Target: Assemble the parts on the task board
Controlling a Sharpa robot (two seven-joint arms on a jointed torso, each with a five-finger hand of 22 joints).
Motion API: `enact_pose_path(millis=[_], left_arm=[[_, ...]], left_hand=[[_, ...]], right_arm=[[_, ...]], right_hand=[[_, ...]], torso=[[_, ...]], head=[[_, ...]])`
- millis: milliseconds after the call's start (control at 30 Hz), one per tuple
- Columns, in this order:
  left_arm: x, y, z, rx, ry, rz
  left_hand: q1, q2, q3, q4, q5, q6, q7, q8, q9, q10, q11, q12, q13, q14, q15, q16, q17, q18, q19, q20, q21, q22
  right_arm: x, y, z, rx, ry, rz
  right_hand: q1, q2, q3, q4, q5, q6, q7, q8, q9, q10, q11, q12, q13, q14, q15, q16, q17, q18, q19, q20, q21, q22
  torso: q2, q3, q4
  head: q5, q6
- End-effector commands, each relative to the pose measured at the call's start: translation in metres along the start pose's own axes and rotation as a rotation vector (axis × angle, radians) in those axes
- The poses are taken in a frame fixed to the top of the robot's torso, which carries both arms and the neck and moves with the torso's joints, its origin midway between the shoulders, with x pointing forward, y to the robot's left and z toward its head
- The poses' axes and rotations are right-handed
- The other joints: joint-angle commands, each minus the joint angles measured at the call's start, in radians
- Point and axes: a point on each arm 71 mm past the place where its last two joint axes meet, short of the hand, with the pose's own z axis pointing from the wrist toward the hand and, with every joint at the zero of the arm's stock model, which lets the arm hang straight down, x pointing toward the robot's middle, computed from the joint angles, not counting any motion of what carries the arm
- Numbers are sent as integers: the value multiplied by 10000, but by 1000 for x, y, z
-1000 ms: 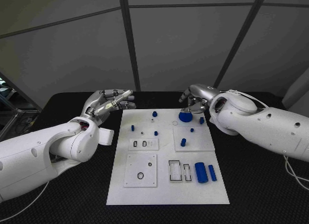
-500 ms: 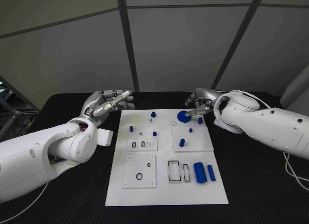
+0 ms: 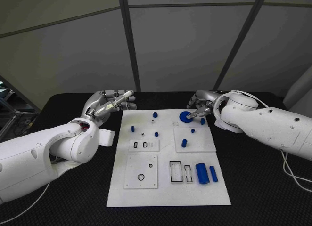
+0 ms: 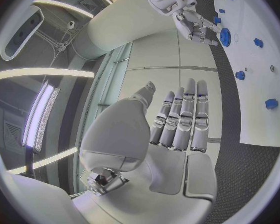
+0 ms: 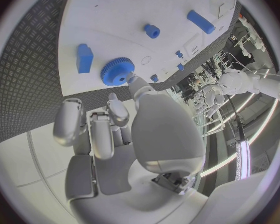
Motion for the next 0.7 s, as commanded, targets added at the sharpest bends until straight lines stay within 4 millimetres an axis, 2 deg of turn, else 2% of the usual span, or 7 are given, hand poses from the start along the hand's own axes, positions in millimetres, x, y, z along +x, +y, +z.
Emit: enact_pose_path(millis=[33, 333, 700], left_arm=[[2, -2, 1, 169, 157, -24], [2, -2, 1, 132, 135, -13], [1, -2, 1, 113, 113, -1]], left_hand=[[-40, 23, 39, -3, 25, -67, 127, -59, -10, -4, 61, -52, -10, -49, 34, -45, 10, -256, -63, -3, -34, -9], [-43, 25, 42, -6, 26, -65, 127, -62, -8, -1, 61, -55, -8, -46, 34, -49, 14, -255, -63, -2, -36, -11], [-43, 25, 42, -6, 26, -65, 127, -62, -8, -1, 61, -55, -8, -46, 34, -49, 14, -255, -63, -2, -36, -11]], right_arm=[[1, 2, 1, 6, 174, -12], [2, 9, 2, -236, 187, -62], [2, 9, 2, -233, 156, -418]], right_hand=[[124, 25, -50, 5, 46, -79, -19, 62, 0, 22, 43, 31, 24, 724, 88, 53, 963, -196, 78, -3, 62, 16], [231, 100, -65, 9, 75, 66, -60, 197, 37, 99, 16, 229, 268, 725, 76, 77, 1001, -202, 89, -2, 101, 76], [304, 163, -85, -7, 146, 280, -93, 362, 73, 191, -14, 426, 510, 731, 50, 106, 1059, -213, 106, -22, 145, 151]], torso=[[-7, 6, -3], [1, 5, -26], [-7, 8, -10]], head=[[28, -7], [64, -10], [53, -31]])
